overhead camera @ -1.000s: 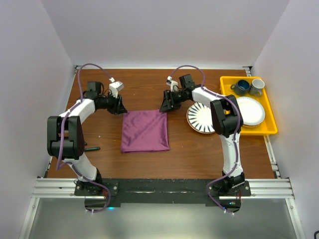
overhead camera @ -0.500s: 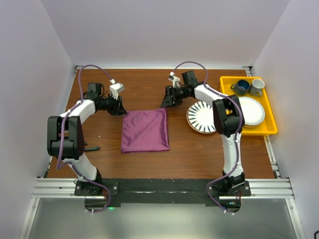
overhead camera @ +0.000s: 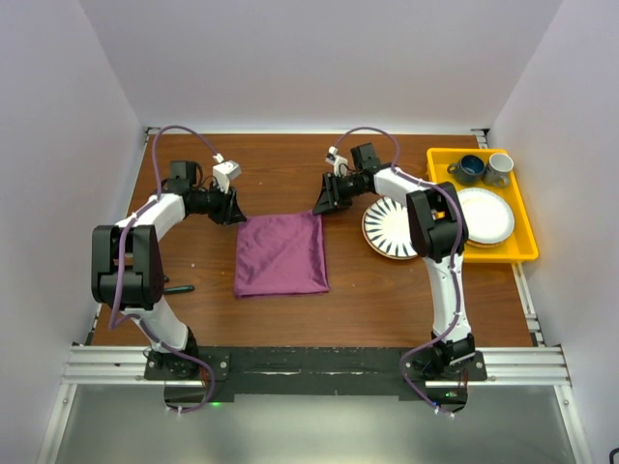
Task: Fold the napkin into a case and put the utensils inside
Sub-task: Pick up the lower triangle-folded napkin from the center of the board.
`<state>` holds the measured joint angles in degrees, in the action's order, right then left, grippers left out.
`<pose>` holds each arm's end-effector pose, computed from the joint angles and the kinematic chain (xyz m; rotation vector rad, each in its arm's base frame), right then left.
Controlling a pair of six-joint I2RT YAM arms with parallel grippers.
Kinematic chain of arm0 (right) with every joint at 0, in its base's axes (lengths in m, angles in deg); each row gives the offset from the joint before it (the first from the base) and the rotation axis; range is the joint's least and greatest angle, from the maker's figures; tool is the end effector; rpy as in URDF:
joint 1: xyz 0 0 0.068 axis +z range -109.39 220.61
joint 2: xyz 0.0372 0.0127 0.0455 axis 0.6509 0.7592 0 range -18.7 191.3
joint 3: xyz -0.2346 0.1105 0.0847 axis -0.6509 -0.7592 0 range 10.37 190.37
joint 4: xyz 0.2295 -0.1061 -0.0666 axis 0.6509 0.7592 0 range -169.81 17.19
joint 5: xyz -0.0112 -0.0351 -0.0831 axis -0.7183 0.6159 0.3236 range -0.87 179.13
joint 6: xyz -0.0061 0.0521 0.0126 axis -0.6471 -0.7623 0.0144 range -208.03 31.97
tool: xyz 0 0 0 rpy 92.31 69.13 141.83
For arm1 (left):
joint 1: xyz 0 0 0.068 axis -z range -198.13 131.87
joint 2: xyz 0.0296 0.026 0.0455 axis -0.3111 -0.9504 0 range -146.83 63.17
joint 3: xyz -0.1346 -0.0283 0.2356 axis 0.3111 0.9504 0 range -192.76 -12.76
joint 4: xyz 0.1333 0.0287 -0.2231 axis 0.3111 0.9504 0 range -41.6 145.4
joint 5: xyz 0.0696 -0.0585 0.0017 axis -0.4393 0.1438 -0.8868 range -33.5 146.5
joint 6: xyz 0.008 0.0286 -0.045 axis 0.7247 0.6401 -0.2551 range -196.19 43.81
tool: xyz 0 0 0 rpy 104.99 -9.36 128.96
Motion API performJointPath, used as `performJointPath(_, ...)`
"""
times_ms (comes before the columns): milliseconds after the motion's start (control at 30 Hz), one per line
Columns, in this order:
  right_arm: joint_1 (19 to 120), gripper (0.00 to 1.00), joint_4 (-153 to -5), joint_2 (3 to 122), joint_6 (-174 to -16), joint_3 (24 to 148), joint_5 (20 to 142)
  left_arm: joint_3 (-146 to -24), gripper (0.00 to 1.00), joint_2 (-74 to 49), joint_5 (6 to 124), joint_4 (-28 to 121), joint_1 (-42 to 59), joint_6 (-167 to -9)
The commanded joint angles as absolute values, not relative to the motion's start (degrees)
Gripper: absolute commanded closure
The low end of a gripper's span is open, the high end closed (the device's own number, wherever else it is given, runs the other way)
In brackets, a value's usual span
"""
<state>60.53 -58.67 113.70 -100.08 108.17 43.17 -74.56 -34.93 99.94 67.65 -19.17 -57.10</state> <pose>0.4513 0.1907 0.1370 -0.5007 2.4880 1.2395 0.3471 -0.0182 0.1958 0.6463 2.2440 -0.7838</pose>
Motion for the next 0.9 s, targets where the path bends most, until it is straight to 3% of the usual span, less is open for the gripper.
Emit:
performJointPath(0,61.1,0.59,-60.7,114.2,-101.7,108.4,39.7,-74.7,0.68,-33.8,101.0,65.9,-18.9,-56.9)
performJointPath(133,61.4,0.64,-60.5,114.6,-101.9,108.1,39.8,-74.9,0.68,-33.7,100.7,65.9,-19.0,-56.9)
performJointPath(233,61.4,0.73,-60.7,114.0,-101.6,108.2,40.1,-74.9,0.68,-33.6,100.5,65.9,-19.0,-56.8)
performJointPath(400,61.6,1.00,-61.7,112.0,-101.4,108.1,40.0,-74.6,0.69,-33.4,100.4,65.9,-19.0,-56.8)
performJointPath(867,66.5,1.00,-61.6,103.1,-90.6,104.2,42.9,-73.4,0.72,-31.4,99.4,63.9,-20.3,-62.6)
